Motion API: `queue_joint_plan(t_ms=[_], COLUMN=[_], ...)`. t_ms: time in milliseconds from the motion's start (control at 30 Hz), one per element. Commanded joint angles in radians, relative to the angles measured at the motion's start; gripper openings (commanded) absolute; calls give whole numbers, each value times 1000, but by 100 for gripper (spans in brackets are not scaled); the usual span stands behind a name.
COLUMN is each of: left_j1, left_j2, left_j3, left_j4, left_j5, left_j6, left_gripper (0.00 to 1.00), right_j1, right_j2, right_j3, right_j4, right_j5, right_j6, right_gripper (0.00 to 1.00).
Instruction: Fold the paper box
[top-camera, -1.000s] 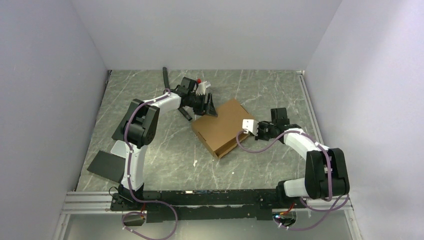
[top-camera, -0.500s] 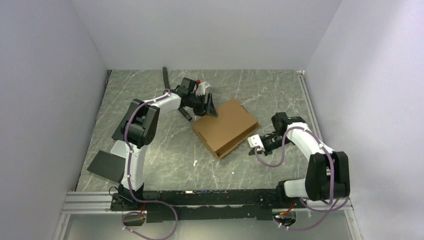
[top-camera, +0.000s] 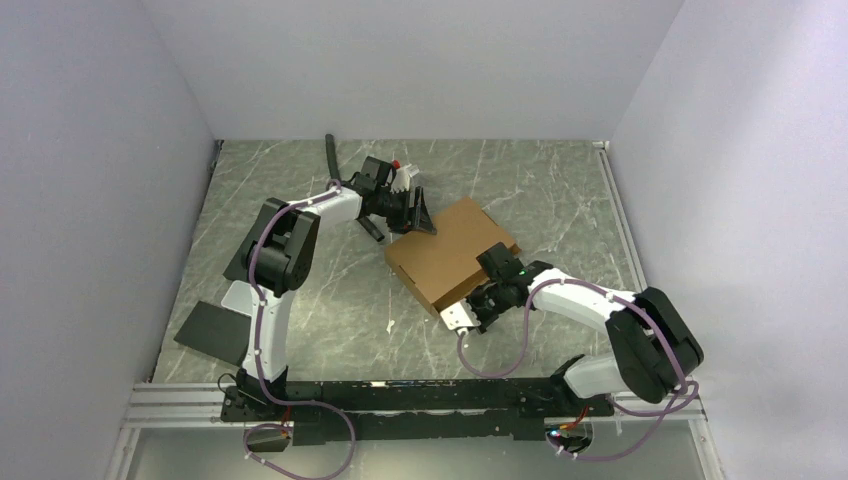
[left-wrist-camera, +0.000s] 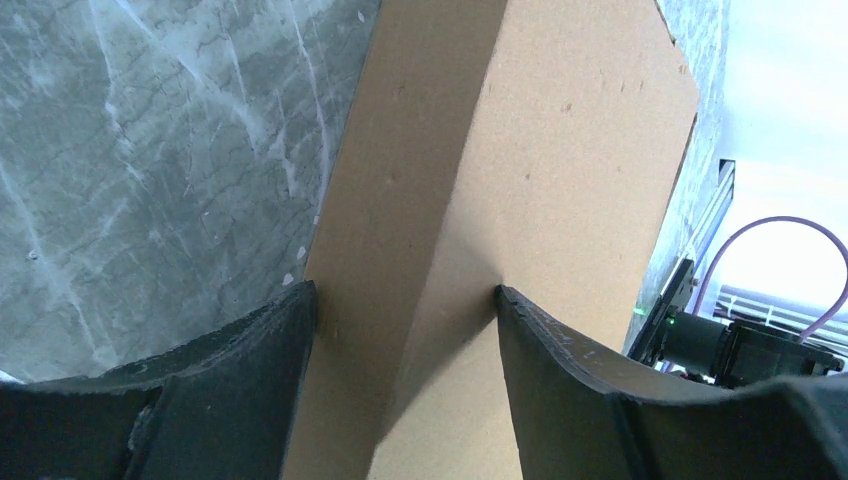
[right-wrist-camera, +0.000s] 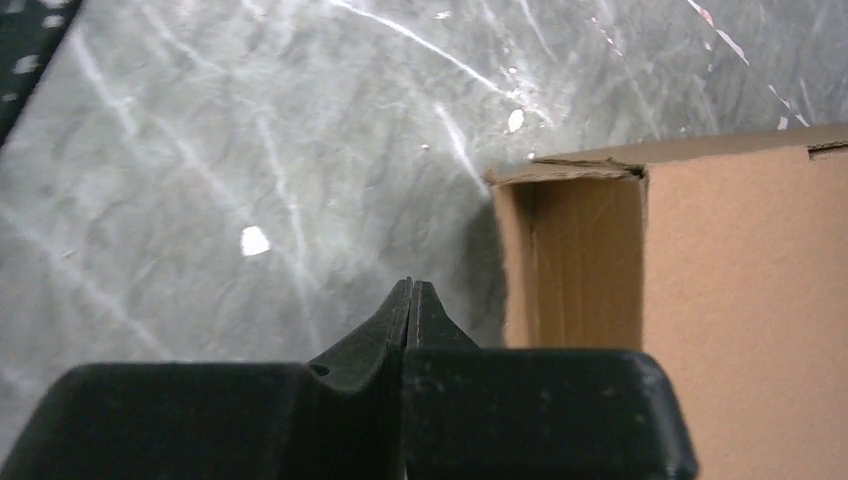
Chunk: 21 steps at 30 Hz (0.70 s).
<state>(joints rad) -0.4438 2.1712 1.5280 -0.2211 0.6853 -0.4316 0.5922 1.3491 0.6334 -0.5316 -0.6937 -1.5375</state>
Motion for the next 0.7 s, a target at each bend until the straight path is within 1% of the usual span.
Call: queue_joint_plan(t_ms=[0,67,100,200,233,267,333,400,433,500,600,667], left_j1=[-18,-21,-23,-28,-30,-31,-33,-33,-33,-33,-31,-29], left_j2=[24,22,20,15,12,10,9,11,12,8,3,3], left_j3=[-37,-46,-51,-72,-80,-89,-102,-105,-104,-96,-79,-65], left_j4=[-49,-42,-37,-19,-11,-3,9,14,10,2,-15,-30], left_j5=[-22,-21,-22,-23,-22,-21,-20,-20,-21,-24,-27,-26], left_j6=[-10,-14,-17,-27,-32,-36,-42,-45,-43,-40,-30,-22], left_gripper=[70,70,70,70,70,70,70,70,70,70,70,70], right_j1=[80,121,142,172,171,169,161,150,144,128,60,-19], right_j2=[36,48,55,89,101,112,126,122,111,91,61,38], right_j3=[27,44,48,95,112,127,140,131,131,168,262,293], right_j4=[234,305,369,536,570,588,592,565,520,321,-67,-203], right_j5=[87,102,138,274,315,358,400,337,269,111,-113,-192], right_j6=[212,332,417,793,878,949,1002,974,934,799,481,369], right_gripper=[0,0,0,0,0,0,0,0,0,1,1,1])
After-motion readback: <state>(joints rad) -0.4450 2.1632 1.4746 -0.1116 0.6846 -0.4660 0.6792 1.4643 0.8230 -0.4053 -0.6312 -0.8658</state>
